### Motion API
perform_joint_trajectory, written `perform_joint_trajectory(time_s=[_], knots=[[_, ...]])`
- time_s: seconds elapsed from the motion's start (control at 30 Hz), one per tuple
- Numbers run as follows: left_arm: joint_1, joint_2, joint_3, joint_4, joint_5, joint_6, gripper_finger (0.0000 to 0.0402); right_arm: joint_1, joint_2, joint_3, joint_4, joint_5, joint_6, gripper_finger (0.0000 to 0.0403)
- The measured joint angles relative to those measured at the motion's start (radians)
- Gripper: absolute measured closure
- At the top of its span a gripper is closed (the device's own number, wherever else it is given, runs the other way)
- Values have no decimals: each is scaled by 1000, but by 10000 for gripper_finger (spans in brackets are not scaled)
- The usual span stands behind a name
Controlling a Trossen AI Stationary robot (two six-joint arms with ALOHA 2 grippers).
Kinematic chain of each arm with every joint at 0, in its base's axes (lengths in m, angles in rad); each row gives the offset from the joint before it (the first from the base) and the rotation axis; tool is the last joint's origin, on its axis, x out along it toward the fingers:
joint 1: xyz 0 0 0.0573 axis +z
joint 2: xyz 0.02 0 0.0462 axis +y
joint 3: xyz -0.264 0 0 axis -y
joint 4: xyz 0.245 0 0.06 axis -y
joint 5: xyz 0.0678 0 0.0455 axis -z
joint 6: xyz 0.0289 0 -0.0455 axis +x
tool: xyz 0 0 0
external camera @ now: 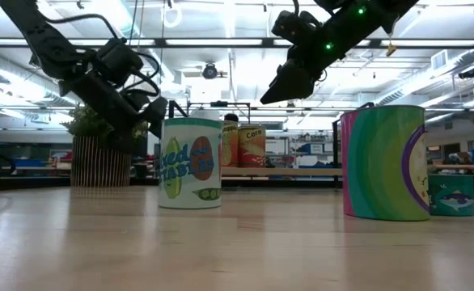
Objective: Pick and place cans onto a shelf
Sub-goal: Put the middle orange can on the shelf, then put the white can on the shelf
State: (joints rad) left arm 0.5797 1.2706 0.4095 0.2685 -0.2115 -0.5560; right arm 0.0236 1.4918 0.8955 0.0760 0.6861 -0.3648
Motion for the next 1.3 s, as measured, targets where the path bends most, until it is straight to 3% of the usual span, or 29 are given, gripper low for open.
perform_joint_trajectory(time_s=[0.3,0.5,0.6,0.67,0.87,1.07,1.3], knots=[[-8,27,0,88,-6,47,5,4,0,0,-27,0,2,29],[-8,6,0,65,-10,78,5,13,0,0,-28,0,6,29],[-17,-44,0,17,-66,108,5,31,0,0,-31,-15,9,29],[-31,-86,0,-19,-112,123,5,41,0,0,-32,-73,33,29],[-103,-204,0,-134,-184,124,6,41,9,0,-9,-405,157,29],[-215,-244,0,-220,-215,94,6,68,79,-1,52,-517,223,29],[-287,-252,24,-214,-134,88,6,112,176,76,26,-591,239,29]])
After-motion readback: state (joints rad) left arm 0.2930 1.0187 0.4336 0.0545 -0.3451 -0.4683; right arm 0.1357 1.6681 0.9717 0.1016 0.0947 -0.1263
